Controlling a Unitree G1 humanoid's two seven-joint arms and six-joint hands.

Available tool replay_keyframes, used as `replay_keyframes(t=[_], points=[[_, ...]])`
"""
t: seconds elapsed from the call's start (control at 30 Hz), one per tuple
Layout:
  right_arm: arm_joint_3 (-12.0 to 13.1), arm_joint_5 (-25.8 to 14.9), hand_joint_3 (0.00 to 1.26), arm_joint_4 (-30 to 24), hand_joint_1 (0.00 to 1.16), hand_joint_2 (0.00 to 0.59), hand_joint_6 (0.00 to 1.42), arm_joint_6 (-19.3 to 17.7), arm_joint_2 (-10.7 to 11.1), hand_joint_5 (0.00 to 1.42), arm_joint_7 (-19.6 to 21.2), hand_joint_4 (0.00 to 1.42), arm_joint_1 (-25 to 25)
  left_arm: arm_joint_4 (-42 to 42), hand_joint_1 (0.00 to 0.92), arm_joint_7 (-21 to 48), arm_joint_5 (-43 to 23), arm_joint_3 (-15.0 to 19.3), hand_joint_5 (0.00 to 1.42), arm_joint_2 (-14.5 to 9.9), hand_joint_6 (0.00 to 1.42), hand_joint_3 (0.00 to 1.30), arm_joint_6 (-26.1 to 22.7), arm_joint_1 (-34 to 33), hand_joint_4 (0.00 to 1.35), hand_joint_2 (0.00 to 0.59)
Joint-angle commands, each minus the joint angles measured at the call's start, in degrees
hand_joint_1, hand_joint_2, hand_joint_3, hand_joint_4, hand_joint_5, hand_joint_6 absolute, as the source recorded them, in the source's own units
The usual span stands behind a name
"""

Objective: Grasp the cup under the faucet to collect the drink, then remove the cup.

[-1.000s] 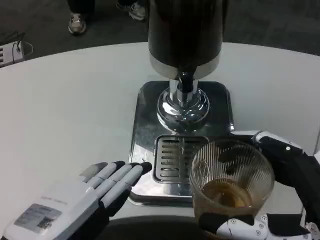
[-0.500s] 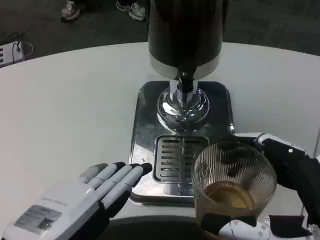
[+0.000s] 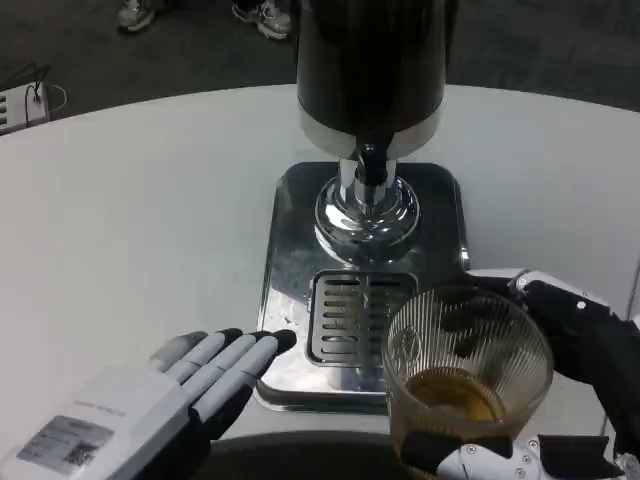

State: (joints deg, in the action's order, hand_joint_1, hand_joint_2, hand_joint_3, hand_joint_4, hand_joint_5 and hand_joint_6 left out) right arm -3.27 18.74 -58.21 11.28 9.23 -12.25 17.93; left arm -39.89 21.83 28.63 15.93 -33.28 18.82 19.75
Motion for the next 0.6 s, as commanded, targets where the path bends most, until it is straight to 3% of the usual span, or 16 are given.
replay_keyframes(t=[0.03,0.6], points=[[-0.50,-0.15,1.00,-1.79,0.96,0.214,1.42,-2.78,-0.79,1.38,0.81,1.22,0.43,-0.67,0.000,0.77,-1.11,0.70,0.00,-0.46,0.00,0.00,0.13,0.88,0.00,0.054],[-0.22,-0.19,1.01,-1.79,0.95,0.214,1.42,-3.70,-1.28,1.38,0.69,1.23,0.91,-1.22,0.000,0.73,-1.40,1.28,0.00,-0.30,0.00,0.00,0.36,1.61,0.00,0.054]])
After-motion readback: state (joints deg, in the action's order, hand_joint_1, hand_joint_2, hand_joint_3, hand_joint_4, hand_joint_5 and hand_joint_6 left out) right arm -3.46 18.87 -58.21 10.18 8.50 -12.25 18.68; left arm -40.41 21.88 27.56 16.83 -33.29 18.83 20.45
